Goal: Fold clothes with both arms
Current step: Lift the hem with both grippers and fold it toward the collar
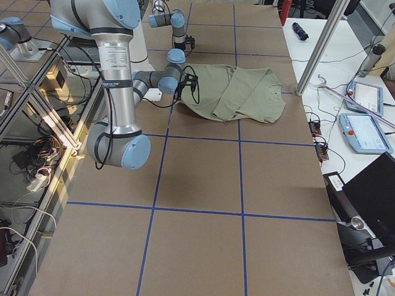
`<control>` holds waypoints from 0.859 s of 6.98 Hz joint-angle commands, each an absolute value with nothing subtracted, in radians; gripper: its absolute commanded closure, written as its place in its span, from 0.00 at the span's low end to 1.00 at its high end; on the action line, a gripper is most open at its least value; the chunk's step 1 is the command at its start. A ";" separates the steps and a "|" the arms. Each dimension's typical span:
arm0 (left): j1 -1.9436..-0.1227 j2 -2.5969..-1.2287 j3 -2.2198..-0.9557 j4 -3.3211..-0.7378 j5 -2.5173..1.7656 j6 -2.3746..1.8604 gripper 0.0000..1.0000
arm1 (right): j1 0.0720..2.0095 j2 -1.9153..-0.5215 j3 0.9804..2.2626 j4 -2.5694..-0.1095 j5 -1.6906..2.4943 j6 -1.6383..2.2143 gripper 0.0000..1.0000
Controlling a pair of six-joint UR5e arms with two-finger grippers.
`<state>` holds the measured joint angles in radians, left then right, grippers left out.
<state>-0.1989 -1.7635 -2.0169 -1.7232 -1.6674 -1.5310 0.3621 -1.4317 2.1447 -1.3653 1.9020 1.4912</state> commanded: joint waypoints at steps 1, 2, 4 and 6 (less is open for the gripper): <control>-0.206 -1.764 -2.010 -1.723 -1.657 -1.528 0.43 | 0.364 -1.433 2.145 -1.365 1.904 1.491 1.00; -0.207 -1.764 -1.999 -1.723 -1.657 -1.526 0.43 | 0.365 -1.433 2.145 -1.365 1.904 1.491 1.00; -0.204 -1.766 -1.997 -1.723 -1.651 -1.528 0.82 | 0.365 -1.434 2.145 -1.365 1.904 1.491 1.00; -0.206 -1.773 -2.005 -1.723 -1.654 -1.529 1.00 | 0.368 -1.436 2.145 -1.365 1.905 1.491 1.00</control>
<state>-0.2050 -1.7682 -2.0016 -1.7226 -1.6523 -1.5280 0.3666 -1.4345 2.1445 -1.3652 1.9040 1.4910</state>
